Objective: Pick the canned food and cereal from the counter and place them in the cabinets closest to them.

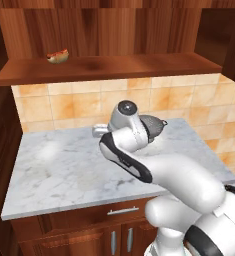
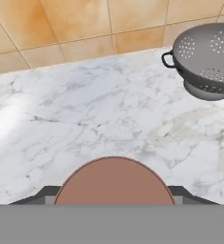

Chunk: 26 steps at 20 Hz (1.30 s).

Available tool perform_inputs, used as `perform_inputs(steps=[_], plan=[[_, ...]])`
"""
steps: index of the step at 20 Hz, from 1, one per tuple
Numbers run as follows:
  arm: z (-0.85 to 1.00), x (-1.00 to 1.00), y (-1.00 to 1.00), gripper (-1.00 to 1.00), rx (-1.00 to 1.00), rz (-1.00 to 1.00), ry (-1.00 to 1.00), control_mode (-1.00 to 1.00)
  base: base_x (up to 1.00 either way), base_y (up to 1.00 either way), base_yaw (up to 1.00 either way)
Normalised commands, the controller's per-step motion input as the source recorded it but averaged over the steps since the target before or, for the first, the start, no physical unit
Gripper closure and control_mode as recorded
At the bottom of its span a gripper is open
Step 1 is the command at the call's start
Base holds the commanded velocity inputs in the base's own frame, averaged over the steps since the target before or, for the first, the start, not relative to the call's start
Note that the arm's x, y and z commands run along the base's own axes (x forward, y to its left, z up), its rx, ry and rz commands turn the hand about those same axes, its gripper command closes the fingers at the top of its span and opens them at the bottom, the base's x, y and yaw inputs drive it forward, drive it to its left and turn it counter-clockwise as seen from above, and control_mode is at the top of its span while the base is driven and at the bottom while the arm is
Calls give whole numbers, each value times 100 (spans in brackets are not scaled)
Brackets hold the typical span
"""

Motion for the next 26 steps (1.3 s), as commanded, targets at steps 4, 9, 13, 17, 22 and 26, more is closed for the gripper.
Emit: perform_inputs(steps=[4, 9, 13, 17, 22, 26], plan=[[87, -33, -28, 100, 4, -5, -6, -100, 0, 0, 0], [80, -35, -36, 100, 1, -6, 0, -100, 0, 0, 0], [79, -38, -35, 100, 0, -6, 0, -100, 0, 0, 0], [89, -41, -27, 100, 0, -2, 0, -100, 0, 0, 0], [92, -38, -23, 100, 0, 0, -2, -100, 0, 0, 0], [84, -34, -19, 100, 0, 0, -3, -100, 0, 0, 0]])
